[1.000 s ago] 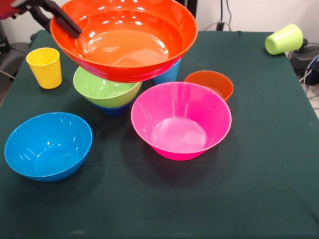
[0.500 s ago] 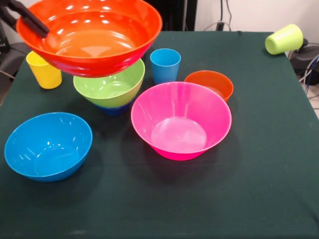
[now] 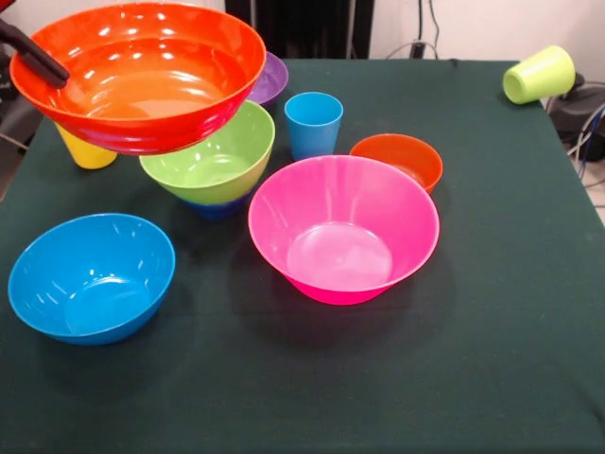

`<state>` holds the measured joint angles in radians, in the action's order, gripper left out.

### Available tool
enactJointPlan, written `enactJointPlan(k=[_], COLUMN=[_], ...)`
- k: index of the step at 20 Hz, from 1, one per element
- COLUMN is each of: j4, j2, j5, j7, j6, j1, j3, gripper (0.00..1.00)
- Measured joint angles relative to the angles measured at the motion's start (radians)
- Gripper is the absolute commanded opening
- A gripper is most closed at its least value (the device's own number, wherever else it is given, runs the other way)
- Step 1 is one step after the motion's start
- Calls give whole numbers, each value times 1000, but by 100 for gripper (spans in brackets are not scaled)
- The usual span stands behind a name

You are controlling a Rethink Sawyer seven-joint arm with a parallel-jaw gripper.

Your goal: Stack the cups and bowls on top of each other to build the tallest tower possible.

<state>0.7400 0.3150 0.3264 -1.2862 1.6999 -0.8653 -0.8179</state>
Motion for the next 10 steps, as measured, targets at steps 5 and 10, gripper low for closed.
enactJointPlan(k=[5,10], j4=[104,232], j2=[17,47], j5=[0,0], j7=[0,0], j6=[-84,-185], j1=[-31,-67], j3=[0,1], gripper=[0,0])
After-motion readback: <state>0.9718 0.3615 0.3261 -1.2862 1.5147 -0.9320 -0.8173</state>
